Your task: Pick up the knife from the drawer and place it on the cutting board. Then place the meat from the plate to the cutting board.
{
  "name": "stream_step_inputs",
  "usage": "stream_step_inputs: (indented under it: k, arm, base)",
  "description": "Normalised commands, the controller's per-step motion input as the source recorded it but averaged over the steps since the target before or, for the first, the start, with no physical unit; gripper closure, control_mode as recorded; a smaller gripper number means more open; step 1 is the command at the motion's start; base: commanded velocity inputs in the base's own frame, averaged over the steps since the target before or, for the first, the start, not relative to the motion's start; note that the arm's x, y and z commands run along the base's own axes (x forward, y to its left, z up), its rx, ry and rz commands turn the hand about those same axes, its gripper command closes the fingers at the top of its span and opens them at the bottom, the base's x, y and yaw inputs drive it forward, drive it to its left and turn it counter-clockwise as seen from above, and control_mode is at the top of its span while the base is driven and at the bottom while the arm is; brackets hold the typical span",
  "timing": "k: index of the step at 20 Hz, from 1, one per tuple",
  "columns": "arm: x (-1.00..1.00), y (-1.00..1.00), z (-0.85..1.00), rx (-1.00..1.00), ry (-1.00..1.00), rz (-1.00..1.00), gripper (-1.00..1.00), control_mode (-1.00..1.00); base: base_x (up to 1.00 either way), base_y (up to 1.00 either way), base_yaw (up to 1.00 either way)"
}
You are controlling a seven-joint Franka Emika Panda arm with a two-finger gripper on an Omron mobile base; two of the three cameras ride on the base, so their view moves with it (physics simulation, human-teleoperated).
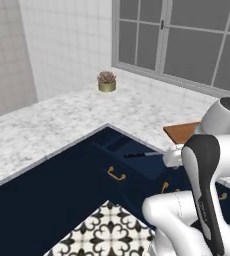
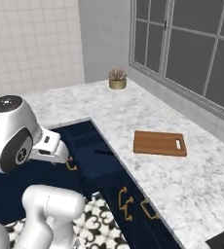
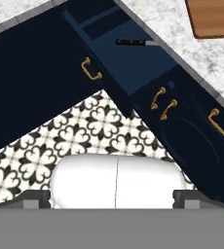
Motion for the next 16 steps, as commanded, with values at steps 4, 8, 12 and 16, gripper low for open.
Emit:
stream_step_inputs:
  k: [4,8,12,16]
  arm:
    - [0.00,0.00,0.00,0.00,0.00,0.00,-1.00,1.00]
    - [0.00,0.00,0.00,0.00,0.00,0.00,-1.00,1.00]
    - [0.00,0.00,0.00,0.00,0.00,0.00,-1.00,1.00]
    - [0.00,0.00,0.00,0.00,0.00,0.00,-1.00,1.00]
  base:
    - [0.30,-0.58,0.32]
    - [0.50,-0.22,0.24]
    - [0.50,-0.08,0.30]
    - [0.41,-0.39,0.31]
